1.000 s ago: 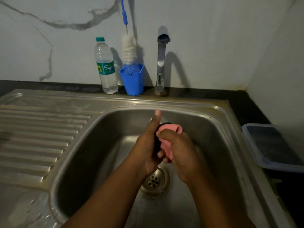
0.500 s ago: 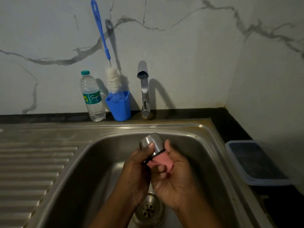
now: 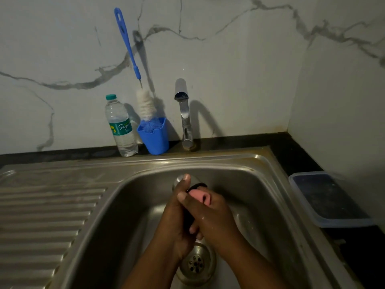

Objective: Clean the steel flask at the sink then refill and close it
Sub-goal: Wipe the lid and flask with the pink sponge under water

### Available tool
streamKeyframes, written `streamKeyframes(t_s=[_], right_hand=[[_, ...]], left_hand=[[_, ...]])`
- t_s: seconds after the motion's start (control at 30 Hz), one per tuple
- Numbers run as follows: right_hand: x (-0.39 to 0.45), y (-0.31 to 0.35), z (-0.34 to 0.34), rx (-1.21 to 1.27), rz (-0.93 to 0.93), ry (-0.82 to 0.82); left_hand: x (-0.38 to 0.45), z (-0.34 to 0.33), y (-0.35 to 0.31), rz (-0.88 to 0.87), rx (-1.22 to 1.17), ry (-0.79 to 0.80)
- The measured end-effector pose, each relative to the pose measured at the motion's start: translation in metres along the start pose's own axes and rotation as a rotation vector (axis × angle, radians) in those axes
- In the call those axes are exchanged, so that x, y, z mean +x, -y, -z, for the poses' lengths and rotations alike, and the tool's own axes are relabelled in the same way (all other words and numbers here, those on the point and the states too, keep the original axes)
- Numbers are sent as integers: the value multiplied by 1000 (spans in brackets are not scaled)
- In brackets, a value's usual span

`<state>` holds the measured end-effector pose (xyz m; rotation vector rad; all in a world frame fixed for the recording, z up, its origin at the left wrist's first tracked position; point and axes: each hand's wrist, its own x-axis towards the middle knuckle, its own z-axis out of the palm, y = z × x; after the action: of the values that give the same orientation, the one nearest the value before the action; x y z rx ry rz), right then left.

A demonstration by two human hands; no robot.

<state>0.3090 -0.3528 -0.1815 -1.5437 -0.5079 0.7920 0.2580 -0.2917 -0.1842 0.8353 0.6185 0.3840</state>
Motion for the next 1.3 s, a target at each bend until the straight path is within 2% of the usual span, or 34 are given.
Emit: streamKeyframes(t_s=[0.03,0.1,0.2,0.27,0.33,0.37,0.4,0.5,0.57,0.63,0.73,0.8,0.9,1.03,1.2,1.3], right_hand=[[1,1,2,110,-40,-9],[2,2,8,526,-196,71],[0,-2,16,1243,-396,358],[0,-7,17,1372,-398,453],[1,-6,15,1304,-379,455],[2,-2,16,1198,-350,406],[2,0,16,1014,-297,317],[3,-1,8,243,-70,51],[2,-4,0,46,10,29],[2,-2,2,173,-73,49],[2,2,16,884,-284,258],[1,1,21,1117,-321,373],[4,-1,22,1026,-369,399],[13,-2,27,679,-382,218],[15,2,27,698,-186,-20],[15,15,31,528,-47,-116]], left_hand=[[0,-1,0,-8,-13,5],[-2,-3,1,-32,-54,8],[-6,-5,0,-51,-114,85],[-8,-4,-1,-52,-132,147],[-5,0,0,-74,-121,125],[-3,1,0,-89,-95,82],[-1,3,1,-105,-45,44],[1,7,3,-77,95,1],[4,9,3,-48,90,-6],[5,10,3,-45,62,12],[2,8,-2,-64,-73,56],[1,8,-3,-91,-130,89],[4,9,-2,-160,-199,-23],[11,13,-5,-223,-421,-230],[16,19,-6,-312,-383,-380],[14,13,-5,-291,-292,-345]])
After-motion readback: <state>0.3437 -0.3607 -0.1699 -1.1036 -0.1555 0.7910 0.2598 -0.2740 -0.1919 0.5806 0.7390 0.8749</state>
